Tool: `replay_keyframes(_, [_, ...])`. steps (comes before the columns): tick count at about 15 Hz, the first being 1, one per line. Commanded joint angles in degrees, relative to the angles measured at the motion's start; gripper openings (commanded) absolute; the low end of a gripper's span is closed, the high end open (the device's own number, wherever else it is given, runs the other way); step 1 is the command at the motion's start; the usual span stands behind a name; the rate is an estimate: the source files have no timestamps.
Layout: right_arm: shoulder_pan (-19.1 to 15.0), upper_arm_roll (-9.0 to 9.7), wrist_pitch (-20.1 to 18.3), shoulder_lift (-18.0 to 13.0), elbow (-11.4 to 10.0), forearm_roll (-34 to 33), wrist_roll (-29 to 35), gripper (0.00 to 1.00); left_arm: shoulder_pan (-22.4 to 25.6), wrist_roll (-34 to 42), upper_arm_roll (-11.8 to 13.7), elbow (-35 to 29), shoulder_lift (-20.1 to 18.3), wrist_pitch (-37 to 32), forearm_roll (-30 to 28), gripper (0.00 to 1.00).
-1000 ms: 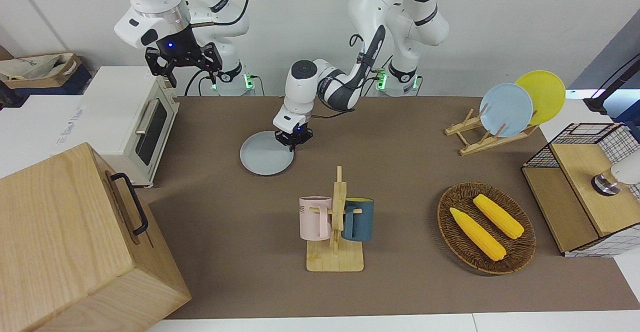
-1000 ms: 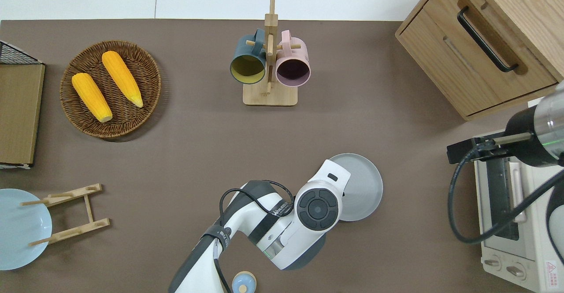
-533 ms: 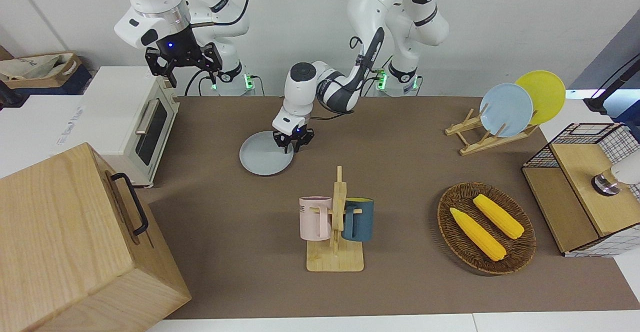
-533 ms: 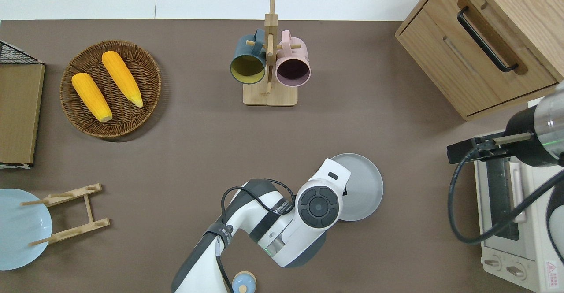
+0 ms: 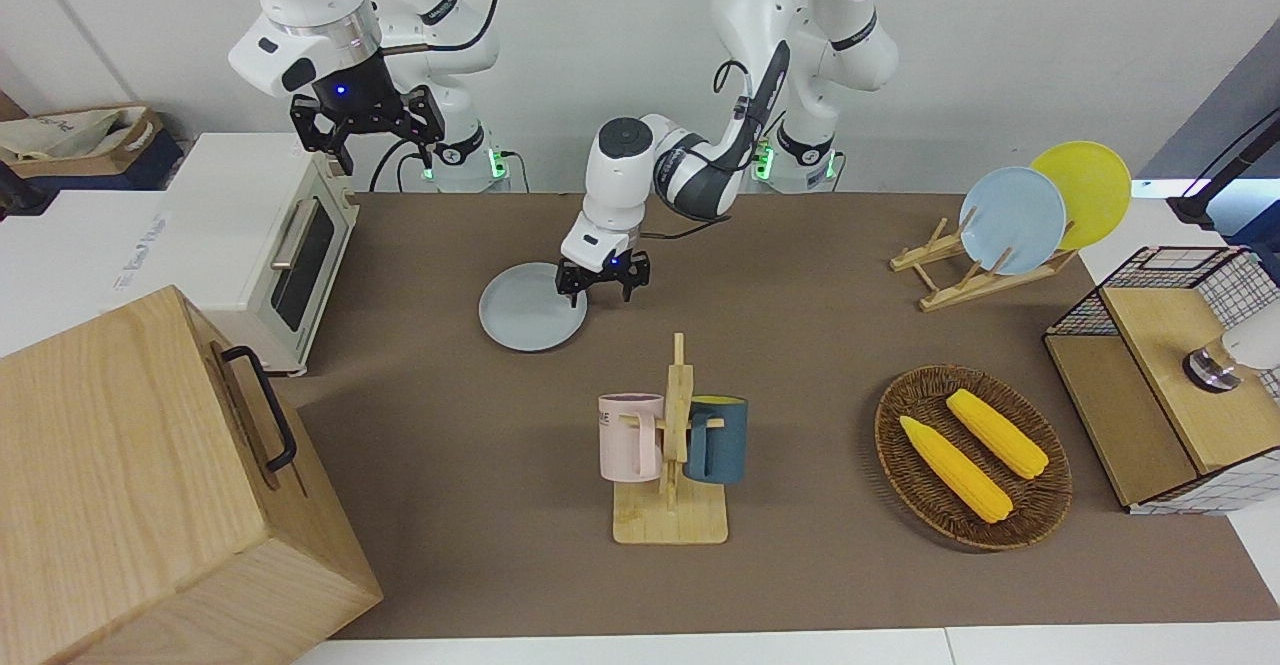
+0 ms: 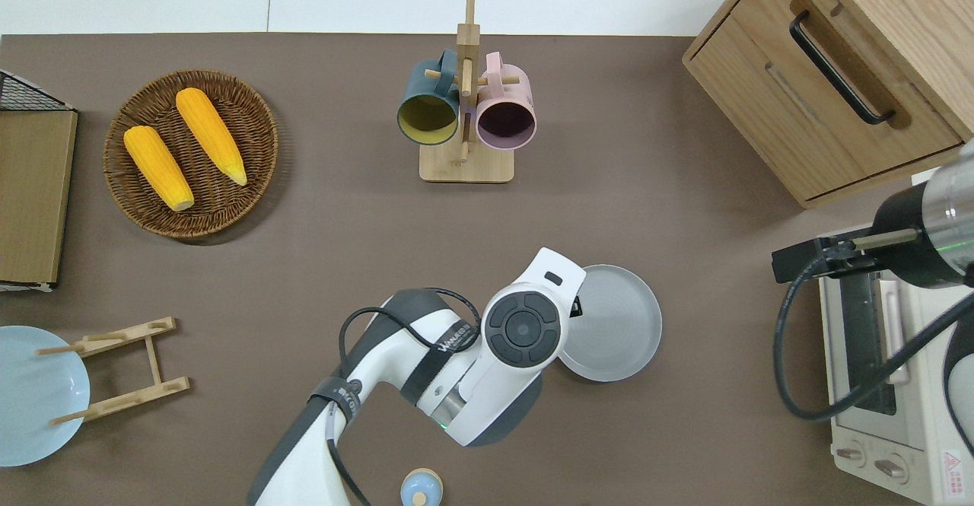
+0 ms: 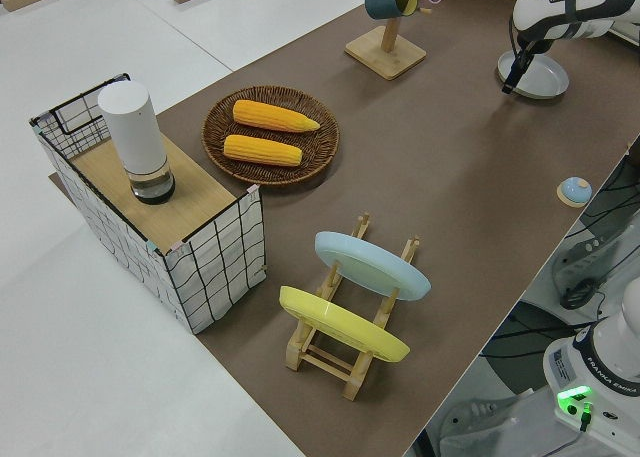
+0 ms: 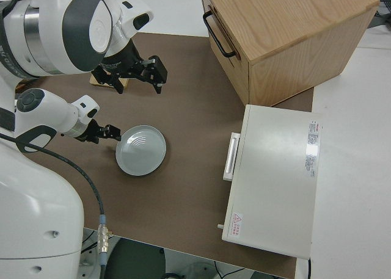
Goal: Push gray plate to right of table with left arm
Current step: 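Lift the left gripper off the gray plate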
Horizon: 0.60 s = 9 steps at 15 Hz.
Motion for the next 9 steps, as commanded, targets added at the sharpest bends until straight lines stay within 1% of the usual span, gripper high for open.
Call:
replay_keyframes(1, [-0.6, 0.32, -0.7, -0.4, 0.0, 0.5, -0.1, 0.983, 4.7, 8.3, -0.1, -0.7, -6.5, -7.6, -3.2, 0.99])
replay_keyframes(3, [-0.6, 0.32, -0.7, -0.4, 0.0, 0.5, -0.1, 0.983, 7.8, 12.7, 0.1, -0.6, -9.5, -11.9, -4.8, 0.99])
replay_keyframes(7, [-0.6, 0.23, -0.7, -0.4, 0.0, 0.5, -0.1, 0.983, 14.2, 18.9, 0.2, -0.6, -15.1, -19.3, -4.8, 0.99])
replay_keyframes(9, [-0.6, 0.23, -0.7, -0.4, 0.0, 0.5, -0.1, 0.983, 18.3, 24.2, 0.2, -0.5, -17.3, -23.1, -4.8, 0.99])
